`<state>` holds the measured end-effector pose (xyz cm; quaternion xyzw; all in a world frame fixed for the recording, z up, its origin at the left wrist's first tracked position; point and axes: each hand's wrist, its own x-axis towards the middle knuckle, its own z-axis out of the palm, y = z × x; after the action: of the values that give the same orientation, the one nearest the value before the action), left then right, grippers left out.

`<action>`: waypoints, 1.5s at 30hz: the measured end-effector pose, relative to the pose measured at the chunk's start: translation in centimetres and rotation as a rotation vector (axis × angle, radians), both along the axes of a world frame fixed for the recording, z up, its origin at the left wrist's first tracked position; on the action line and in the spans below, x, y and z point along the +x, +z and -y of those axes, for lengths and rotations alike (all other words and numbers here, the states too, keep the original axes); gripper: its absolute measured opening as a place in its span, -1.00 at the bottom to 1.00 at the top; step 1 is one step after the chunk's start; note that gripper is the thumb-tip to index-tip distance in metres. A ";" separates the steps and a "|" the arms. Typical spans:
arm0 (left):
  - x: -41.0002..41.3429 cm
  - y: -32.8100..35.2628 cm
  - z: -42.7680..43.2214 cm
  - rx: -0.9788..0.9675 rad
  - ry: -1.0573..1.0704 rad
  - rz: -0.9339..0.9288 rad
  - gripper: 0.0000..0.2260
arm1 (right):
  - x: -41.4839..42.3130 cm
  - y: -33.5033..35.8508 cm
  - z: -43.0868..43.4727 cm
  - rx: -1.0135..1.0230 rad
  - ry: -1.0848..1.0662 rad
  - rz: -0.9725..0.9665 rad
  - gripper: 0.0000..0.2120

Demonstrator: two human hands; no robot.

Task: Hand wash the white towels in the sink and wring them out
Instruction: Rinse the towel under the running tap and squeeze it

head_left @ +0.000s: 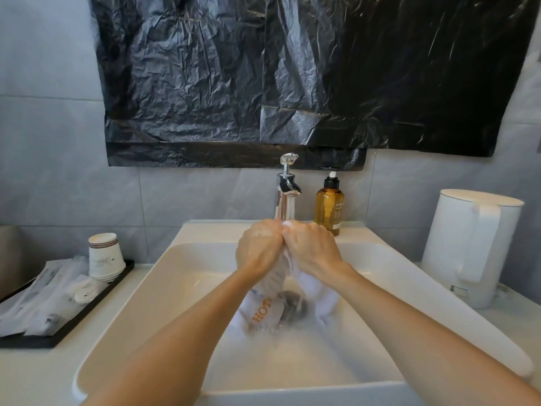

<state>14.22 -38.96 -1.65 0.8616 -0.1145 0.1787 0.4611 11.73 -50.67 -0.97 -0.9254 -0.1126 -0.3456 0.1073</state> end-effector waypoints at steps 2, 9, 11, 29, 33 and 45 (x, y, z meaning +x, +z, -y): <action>-0.4 -0.2 -0.2 0.114 -0.002 0.056 -0.62 | -0.3 0.5 0.5 -0.019 -0.041 -0.052 -0.70; 0.2 0.7 -0.1 -0.148 -0.029 0.138 -0.66 | 0.4 0.3 1.8 0.718 0.298 -0.496 -0.61; 0.9 0.9 -0.8 -0.256 0.012 0.115 -0.66 | 0.7 0.0 2.2 0.770 0.235 -0.716 -0.24; 0.8 1.3 0.2 -0.515 -0.169 -0.235 -0.67 | -0.1 0.5 -1.8 0.973 0.381 -0.292 -0.66; 0.1 0.7 0.6 -0.457 -0.181 -0.213 -0.61 | 0.1 -1.0 -3.1 0.801 0.132 -0.170 -0.86; 0.9 -0.6 1.0 -0.081 0.085 -0.069 -0.53 | -0.4 0.2 -1.4 0.346 0.091 -0.089 -0.65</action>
<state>15.13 -39.94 -2.21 0.8519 -0.0544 0.1732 0.4912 11.30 -49.32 -0.75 -0.9014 -0.0882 -0.3136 0.2853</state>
